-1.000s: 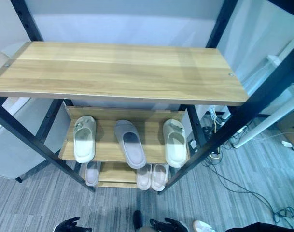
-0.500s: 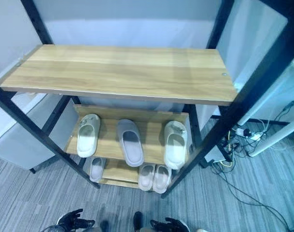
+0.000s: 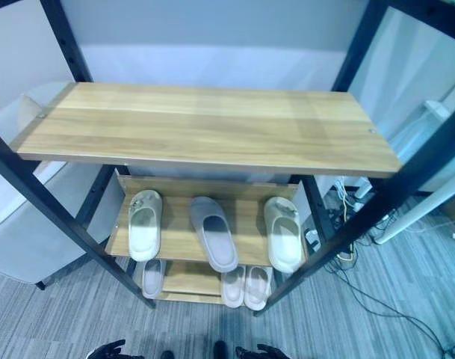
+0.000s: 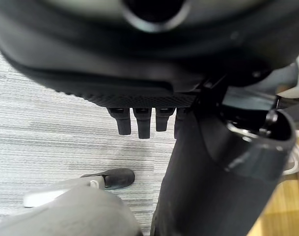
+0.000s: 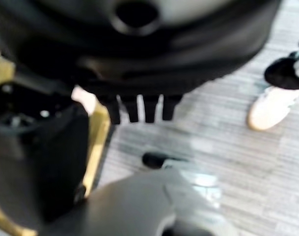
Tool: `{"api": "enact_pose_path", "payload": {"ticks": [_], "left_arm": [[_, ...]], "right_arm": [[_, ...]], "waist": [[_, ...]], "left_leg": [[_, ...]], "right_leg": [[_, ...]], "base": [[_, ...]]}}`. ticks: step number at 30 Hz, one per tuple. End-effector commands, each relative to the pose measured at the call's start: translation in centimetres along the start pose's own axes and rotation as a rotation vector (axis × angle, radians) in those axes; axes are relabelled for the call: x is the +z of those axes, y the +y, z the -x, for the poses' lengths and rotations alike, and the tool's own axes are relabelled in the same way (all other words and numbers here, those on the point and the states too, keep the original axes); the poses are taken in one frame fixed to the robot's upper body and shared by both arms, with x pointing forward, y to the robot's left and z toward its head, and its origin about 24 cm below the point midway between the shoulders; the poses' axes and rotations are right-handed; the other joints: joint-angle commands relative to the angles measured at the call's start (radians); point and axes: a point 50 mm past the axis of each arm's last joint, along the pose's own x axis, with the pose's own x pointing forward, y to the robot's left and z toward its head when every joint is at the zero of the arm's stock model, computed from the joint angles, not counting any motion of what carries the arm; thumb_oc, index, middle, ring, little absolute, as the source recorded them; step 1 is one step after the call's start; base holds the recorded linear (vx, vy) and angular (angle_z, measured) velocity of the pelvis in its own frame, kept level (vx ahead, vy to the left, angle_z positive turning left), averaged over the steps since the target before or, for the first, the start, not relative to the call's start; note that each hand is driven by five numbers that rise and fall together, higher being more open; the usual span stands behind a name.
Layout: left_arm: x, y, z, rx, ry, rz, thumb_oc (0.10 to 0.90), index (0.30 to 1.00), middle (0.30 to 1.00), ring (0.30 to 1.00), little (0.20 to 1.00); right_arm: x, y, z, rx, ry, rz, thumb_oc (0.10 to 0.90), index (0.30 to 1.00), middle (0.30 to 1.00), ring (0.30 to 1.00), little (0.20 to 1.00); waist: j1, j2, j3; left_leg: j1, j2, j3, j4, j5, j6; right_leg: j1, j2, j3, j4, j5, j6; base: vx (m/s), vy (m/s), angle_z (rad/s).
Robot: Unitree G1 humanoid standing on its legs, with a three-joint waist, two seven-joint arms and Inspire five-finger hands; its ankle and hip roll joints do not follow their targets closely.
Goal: Arrange the slippers neatly on the shoe rack.
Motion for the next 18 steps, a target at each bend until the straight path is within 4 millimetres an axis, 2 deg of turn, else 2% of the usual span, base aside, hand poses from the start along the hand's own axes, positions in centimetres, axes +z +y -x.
{"api": "enact_pose_path", "payload": {"ticks": [1, 3, 4, 12, 15, 16, 18], "left_arm": [[0.8, 0.5, -0.1, 0.001, -0.024, -0.082, 0.800, 0.900, 0.900, 0.900, 0.900], [0.8, 0.4, -0.1, -0.003, -0.021, -0.083, 0.800, 0.900, 0.900, 0.900, 0.900], [1.5, -1.7, -0.3, -0.097, -0.007, -0.119, 0.800, 0.900, 0.900, 0.900, 0.900], [0.1, -1.8, -0.1, -0.107, 0.049, -0.161, 0.800, 0.900, 0.900, 0.900, 0.900], [-1.0, -1.5, 0.1, -0.104, 0.085, -0.175, 0.800, 0.900, 0.900, 0.900, 0.900], [-1.5, -1.4, 0.2, -0.103, 0.101, -0.183, 0.800, 0.900, 0.900, 0.900, 0.900], [-1.6, -1.4, 0.2, -0.102, 0.105, -0.187, 0.800, 0.900, 0.900, 0.900, 0.900]], "right_arm": [[-1.6, 1.0, 0.3, 0.064, 0.051, 0.061, 0.800, 0.900, 0.900, 0.900, 0.900], [-1.6, 1.0, 0.3, 0.067, 0.052, 0.064, 0.800, 0.900, 0.900, 0.900, 0.900], [-6.4, -0.3, 1.6, -0.015, 0.302, -0.127, 0.800, 0.900, 0.900, 0.900, 0.900], [-4.7, -0.2, 1.0, 0.003, 0.235, -0.087, 0.800, 0.900, 0.900, 0.900, 0.900], [-3.1, 0.2, 0.5, 0.022, 0.167, -0.050, 0.800, 0.900, 0.900, 0.900, 0.900], [-2.1, 0.4, 0.2, 0.034, 0.121, -0.028, 0.800, 0.900, 0.900, 0.900, 0.900], [-1.6, 0.5, 0.1, 0.038, 0.099, -0.015, 0.800, 0.900, 0.900, 0.900, 0.900]], "waist": [[-0.001, -0.033, -0.008], [-0.001, -0.033, -0.010], [0.011, -0.008, -0.044], [0.012, -0.007, -0.058], [0.019, -0.010, -0.061], [0.023, -0.013, -0.060], [0.025, -0.014, -0.059]], "left_leg": [[-0.034, -0.004, 0.001, 0.071, -0.072, -0.016], [-0.031, -0.005, 0.001, 0.069, -0.072, -0.016], [-0.011, -0.025, -0.019, 0.021, -0.051, -0.006], [0.009, -0.029, -0.011, -0.008, -0.052, -0.008], [0.020, -0.029, -0.009, -0.008, -0.057, -0.010], [0.025, -0.029, -0.009, -0.008, -0.059, -0.010], [0.027, -0.029, -0.009, -0.008, -0.060, -0.010]], "right_leg": [[0.011, -0.020, 0.045, 0.105, -0.111, 0.068], [0.013, -0.020, 0.046, 0.103, -0.111, 0.068], [0.039, -0.005, -0.039, 0.055, -0.103, 0.061], [0.064, -0.007, -0.043, 0.006, -0.089, 0.070], [0.077, -0.009, -0.040, -0.001, -0.091, 0.072], [0.082, -0.008, -0.038, -0.001, -0.093, 0.072], [0.084, -0.007, -0.037, -0.001, -0.094, 0.072]], "base": [[0.00, 0.000, 0.00], [0.00, 0.000, 0.00], [0.00, 0.000, 0.00], [0.01, 0.013, 0.02], [0.03, 0.009, 0.00], [0.00, 0.000, 0.00], [0.00, 0.000, 0.00]]}}
